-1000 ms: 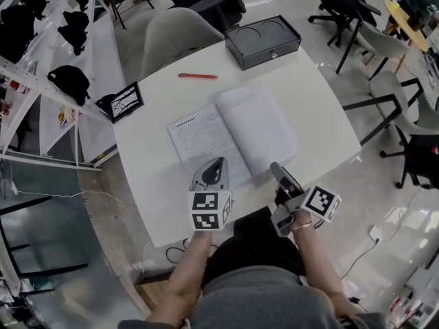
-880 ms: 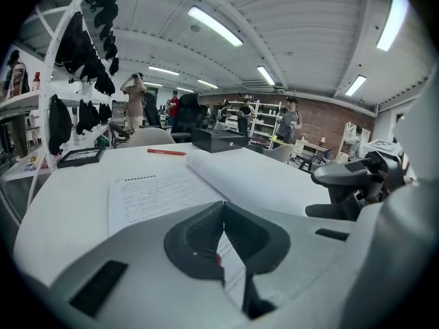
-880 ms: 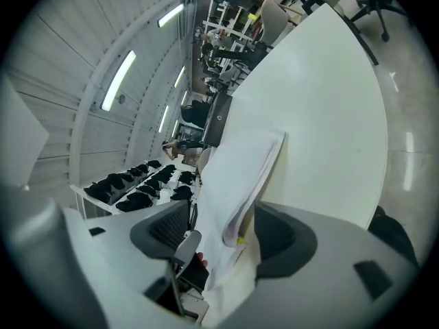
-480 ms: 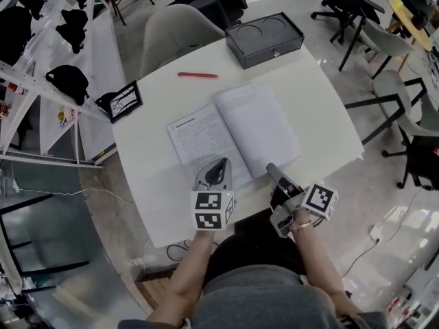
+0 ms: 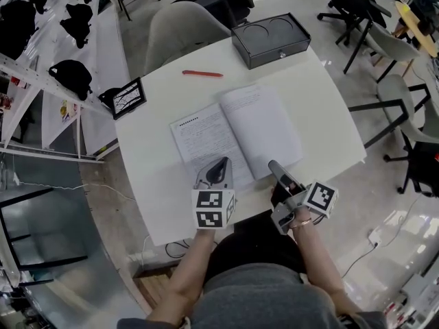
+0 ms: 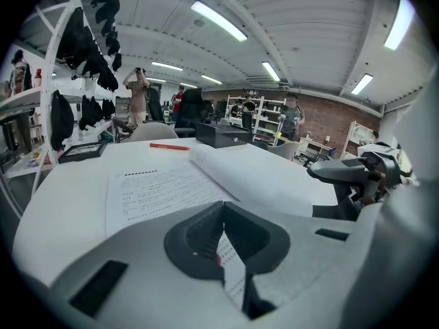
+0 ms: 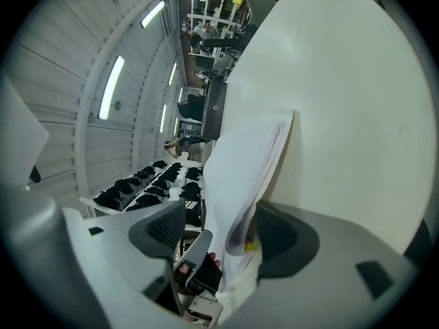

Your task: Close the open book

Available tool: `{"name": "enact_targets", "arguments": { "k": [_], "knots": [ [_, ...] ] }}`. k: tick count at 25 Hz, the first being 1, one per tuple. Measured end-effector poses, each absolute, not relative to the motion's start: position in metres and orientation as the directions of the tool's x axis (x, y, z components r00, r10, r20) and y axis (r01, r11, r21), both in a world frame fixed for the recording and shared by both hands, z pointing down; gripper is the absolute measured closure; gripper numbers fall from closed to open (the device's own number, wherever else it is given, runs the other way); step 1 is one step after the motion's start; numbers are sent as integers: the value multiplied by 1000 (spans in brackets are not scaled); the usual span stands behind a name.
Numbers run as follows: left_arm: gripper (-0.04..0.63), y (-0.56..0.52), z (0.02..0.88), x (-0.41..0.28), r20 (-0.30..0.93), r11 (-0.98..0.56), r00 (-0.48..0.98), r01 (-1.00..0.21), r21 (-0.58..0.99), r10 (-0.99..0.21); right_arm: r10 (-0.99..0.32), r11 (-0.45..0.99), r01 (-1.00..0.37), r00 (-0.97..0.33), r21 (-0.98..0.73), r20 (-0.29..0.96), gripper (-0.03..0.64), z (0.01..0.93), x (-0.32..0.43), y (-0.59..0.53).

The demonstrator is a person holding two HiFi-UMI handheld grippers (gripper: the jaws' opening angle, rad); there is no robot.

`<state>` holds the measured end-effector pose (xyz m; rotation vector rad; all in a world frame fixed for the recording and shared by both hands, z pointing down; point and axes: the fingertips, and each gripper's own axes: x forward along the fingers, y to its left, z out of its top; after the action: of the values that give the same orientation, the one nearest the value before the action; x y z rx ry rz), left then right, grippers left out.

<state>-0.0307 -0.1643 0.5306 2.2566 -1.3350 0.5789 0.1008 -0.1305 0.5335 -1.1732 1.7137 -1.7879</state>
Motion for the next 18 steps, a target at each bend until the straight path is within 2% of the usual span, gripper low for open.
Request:
{"name": "enact_targets", "arguments": {
  "k": [4, 9, 12, 18],
  "knots": [
    [589, -166, 530, -34, 563, -417, 432, -894, 164, -705, -760, -158, -319, -565, -934, 321, 337, 536, 104, -130],
    [589, -166, 529, -38, 565, -401, 409, -904, 147, -717, -743, -163, -442, -533, -882, 405, 442, 539, 107, -124],
    [589, -164, 529, -39, 564, -393, 402, -908, 144, -721, -743, -121, -484, -534, -866, 403, 506, 533, 101, -124],
    [589, -158, 529, -45, 568, -364, 384, -919, 154, -728, -729, 13, -591, -557, -806, 397, 538, 518, 91, -123]
  ]
}}
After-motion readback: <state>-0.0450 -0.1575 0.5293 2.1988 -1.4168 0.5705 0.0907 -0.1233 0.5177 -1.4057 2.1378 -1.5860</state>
